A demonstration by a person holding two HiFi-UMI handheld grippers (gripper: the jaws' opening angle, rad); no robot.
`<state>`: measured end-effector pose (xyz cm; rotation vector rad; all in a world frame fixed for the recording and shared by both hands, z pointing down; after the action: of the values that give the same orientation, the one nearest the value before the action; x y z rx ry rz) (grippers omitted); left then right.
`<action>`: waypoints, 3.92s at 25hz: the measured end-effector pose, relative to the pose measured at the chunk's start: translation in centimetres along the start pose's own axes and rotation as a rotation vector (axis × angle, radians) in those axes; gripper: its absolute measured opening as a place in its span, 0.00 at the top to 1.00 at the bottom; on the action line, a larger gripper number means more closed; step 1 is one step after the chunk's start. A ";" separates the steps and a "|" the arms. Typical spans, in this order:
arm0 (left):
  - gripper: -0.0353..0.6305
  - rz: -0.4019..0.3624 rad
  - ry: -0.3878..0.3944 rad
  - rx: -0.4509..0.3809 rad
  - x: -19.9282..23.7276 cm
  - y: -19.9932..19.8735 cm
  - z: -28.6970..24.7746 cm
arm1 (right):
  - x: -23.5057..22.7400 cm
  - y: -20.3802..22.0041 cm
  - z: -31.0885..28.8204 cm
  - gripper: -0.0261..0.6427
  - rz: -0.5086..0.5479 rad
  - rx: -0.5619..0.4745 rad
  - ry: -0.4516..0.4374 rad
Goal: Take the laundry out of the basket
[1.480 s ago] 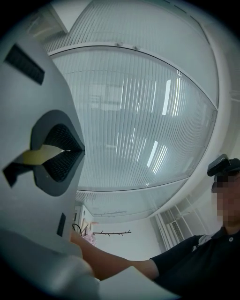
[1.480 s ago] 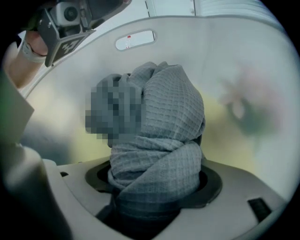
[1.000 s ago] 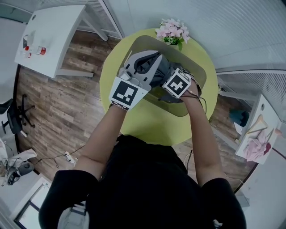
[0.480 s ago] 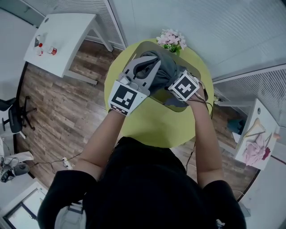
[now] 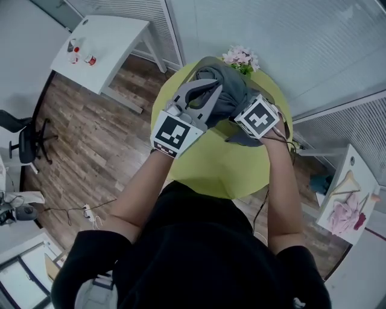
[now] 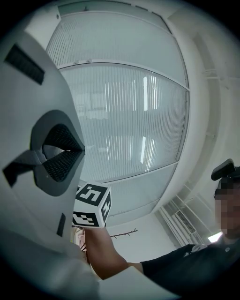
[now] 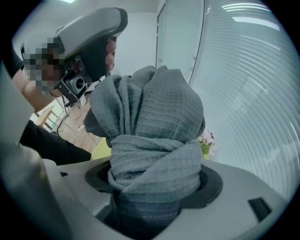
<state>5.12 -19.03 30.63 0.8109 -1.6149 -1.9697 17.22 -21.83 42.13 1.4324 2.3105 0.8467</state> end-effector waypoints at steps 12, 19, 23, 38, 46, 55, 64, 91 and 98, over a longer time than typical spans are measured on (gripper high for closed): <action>0.93 -0.009 -0.037 0.002 -1.3 -1.3 6.2 | 6.0 -2.3 0.1 0.38 0.054 -0.037 0.016; 0.93 0.000 -0.002 -0.013 -1.0 -1.8 10.7 | 10.7 -3.9 0.5 0.38 0.052 -0.030 0.077; 0.93 0.014 0.011 -0.031 -0.7 -2.0 13.9 | 14.1 -4.6 0.1 0.38 0.039 -0.020 0.088; 0.93 0.141 0.098 -0.038 -3.5 2.3 21.4 | 25.4 -0.4 -4.1 0.38 -0.043 0.040 0.057; 0.93 0.133 0.125 0.015 -5.7 6.8 22.2 | 27.0 4.3 -7.4 0.38 -0.057 0.102 0.012; 0.93 0.165 0.110 0.088 -8.0 12.6 20.1 | 25.9 10.2 -11.6 0.38 -0.015 0.133 -0.026; 0.93 0.171 0.100 0.198 -10.3 18.5 18.6 | 26.3 16.1 -17.3 0.37 -0.035 0.149 -0.086; 0.93 0.231 0.105 0.210 -9.2 17.5 19.0 | 24.8 16.4 -11.6 0.35 -0.139 0.104 -0.045; 0.93 0.200 0.139 0.192 -9.0 15.3 20.0 | 24.3 13.6 -6.2 0.35 -0.235 -0.125 0.041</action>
<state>-2.56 -1.89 49.63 0.8031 -1.7471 -1.6047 12.43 2.21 56.76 1.0767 2.3505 0.9385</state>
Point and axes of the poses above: the fingertips, and each gripper's own axes: z backward along the fingers, x to its left, y out of its underside, the point moved 6 cm from there along z, backward along the fingers, and after that the axes turned 12 degrees about -x, right-handed, at the moved point
